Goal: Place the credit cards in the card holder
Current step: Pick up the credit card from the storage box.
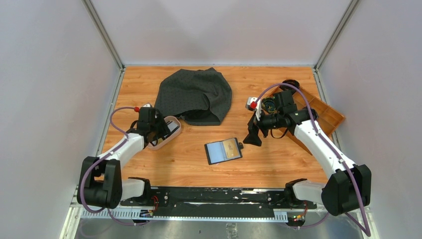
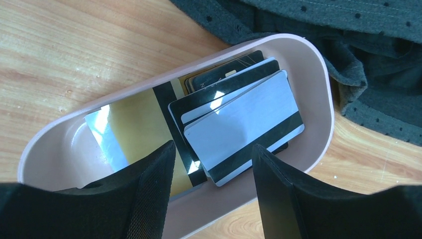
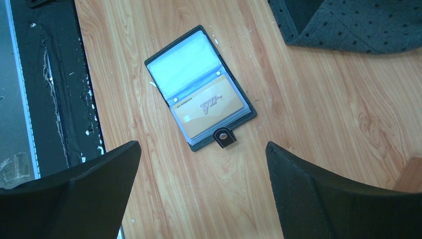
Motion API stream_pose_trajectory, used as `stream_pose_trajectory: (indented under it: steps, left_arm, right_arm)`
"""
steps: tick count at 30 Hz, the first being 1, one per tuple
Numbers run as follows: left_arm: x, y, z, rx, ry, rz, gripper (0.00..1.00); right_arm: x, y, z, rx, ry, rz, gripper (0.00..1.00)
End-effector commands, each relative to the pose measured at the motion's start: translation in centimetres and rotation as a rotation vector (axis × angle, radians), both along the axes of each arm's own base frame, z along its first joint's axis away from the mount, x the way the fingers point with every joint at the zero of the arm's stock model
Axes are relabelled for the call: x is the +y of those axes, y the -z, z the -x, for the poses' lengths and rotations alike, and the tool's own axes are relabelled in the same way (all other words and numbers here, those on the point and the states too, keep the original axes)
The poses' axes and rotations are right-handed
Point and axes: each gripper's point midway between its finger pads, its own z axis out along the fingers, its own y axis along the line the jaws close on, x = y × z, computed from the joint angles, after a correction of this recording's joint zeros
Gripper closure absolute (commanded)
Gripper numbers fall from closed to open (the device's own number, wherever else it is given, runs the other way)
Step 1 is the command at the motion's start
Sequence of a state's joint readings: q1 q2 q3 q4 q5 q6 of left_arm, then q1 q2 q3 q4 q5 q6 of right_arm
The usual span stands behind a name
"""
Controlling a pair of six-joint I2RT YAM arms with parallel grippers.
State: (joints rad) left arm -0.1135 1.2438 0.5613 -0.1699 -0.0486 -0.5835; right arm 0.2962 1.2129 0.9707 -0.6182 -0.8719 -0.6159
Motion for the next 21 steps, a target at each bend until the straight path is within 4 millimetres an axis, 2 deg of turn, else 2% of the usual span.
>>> stream_pose_trajectory:
  steps: [1,7,9,21]
  left_arm:
    - [0.2,0.7,-0.3,-0.001,-0.017,0.007,0.37]
    - [-1.0,1.2,-0.6,0.015,0.017,0.057,0.37]
    - [-1.4,1.0,-0.8,0.008,0.034,0.074,0.42]
    - [-3.1,-3.3,-1.9,-0.146,0.054,0.19,0.52]
  right_arm:
    - [-0.3,-0.1,0.0,-0.002,0.01,-0.01,0.0]
    - [-0.3,-0.1,0.0,-0.006,0.011,-0.008,0.0]
    - [-0.3,-0.1,-0.1,-0.008,0.012,-0.007,0.0]
    - [-0.4,0.1,-0.1,-0.004,0.012,-0.004,0.0]
